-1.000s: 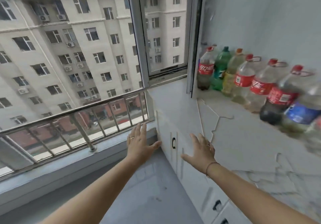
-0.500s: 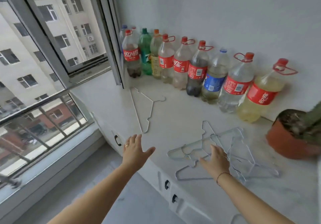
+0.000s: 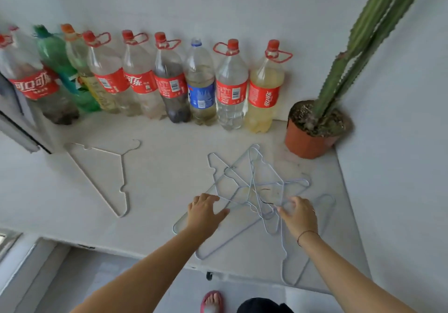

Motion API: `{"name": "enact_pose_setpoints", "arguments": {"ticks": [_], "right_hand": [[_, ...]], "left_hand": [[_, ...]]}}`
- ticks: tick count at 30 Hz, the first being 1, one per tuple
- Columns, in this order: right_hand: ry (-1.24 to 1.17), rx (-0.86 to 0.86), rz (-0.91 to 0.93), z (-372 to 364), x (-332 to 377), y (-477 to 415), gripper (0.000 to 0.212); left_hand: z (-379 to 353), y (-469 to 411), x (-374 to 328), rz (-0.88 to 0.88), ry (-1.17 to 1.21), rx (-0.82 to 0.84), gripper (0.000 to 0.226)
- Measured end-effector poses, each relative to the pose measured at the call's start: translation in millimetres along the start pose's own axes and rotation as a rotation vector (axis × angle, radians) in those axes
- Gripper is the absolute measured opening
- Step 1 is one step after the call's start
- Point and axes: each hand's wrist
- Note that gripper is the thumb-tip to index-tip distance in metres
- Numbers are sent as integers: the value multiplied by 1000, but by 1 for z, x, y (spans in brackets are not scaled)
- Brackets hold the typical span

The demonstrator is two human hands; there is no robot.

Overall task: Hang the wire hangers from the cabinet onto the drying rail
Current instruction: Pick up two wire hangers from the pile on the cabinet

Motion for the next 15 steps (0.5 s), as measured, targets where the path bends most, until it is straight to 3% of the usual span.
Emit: {"name": "enact_pose_setpoints", "arguments": {"ticks": [8,15], "right_hand": [[-137,21,-213,-11,1,-19,20],[-87,-15,-295,-20,3,-27,16]], "left_hand": [[-25,-31,-16,-105,-48,145,41],[-30,-48,-10,-103,27,160,12]]}}
Point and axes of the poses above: each hand's wrist, its own y-axis away from the middle knuckle, its own z-axis out of the back of the hand, x = y × z
